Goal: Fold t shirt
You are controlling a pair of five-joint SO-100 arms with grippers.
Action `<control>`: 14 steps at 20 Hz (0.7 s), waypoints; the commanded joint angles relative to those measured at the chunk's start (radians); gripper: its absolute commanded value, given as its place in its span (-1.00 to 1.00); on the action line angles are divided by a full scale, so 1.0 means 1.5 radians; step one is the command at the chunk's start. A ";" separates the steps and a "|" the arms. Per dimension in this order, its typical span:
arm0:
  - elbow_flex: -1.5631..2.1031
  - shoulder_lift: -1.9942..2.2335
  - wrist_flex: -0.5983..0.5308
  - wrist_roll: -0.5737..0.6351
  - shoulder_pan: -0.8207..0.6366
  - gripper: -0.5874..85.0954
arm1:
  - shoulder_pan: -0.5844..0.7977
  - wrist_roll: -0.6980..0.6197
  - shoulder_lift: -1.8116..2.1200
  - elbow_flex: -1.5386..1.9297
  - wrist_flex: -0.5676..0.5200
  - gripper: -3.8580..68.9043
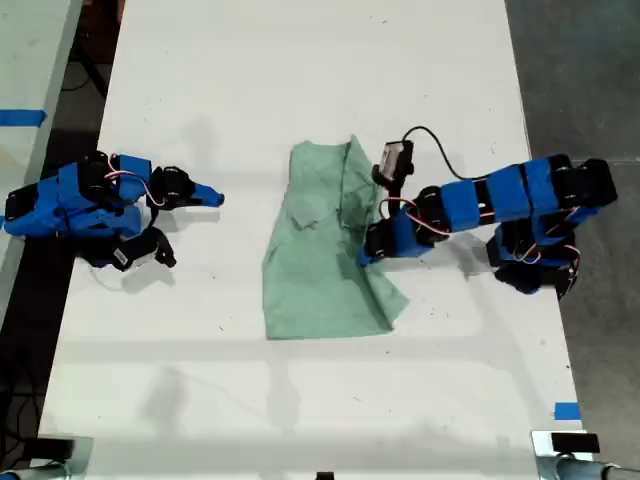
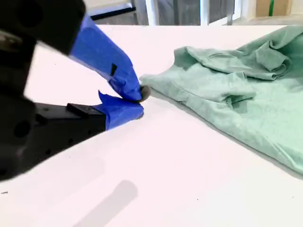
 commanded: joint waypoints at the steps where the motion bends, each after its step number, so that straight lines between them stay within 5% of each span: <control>1: 0.001 0.004 0.003 -0.010 0.005 -0.99 | 0.010 -0.039 -0.016 -0.051 -0.078 -0.86; 2: 0.001 0.004 0.003 -0.010 0.005 -0.99 | 0.010 -0.049 -0.032 -0.067 -0.087 -0.84; 4: 0.001 0.004 0.003 -0.010 0.006 -0.99 | 0.009 -0.057 -0.049 -0.100 -0.076 -0.39; 8: 0.001 0.004 0.004 -0.009 0.006 -0.99 | 0.021 -0.056 0.009 -0.120 0.005 -0.10; 10: 0.001 0.004 0.004 -0.009 0.006 -0.99 | 0.031 -0.046 0.085 -0.094 0.057 -0.15; 12: 0.001 0.004 0.004 -0.009 0.006 -0.99 | 0.049 -0.024 0.215 -0.003 0.089 -0.89; 14: 0.001 0.004 0.004 -0.009 0.005 -0.99 | 0.069 -0.007 0.398 0.162 0.089 -0.89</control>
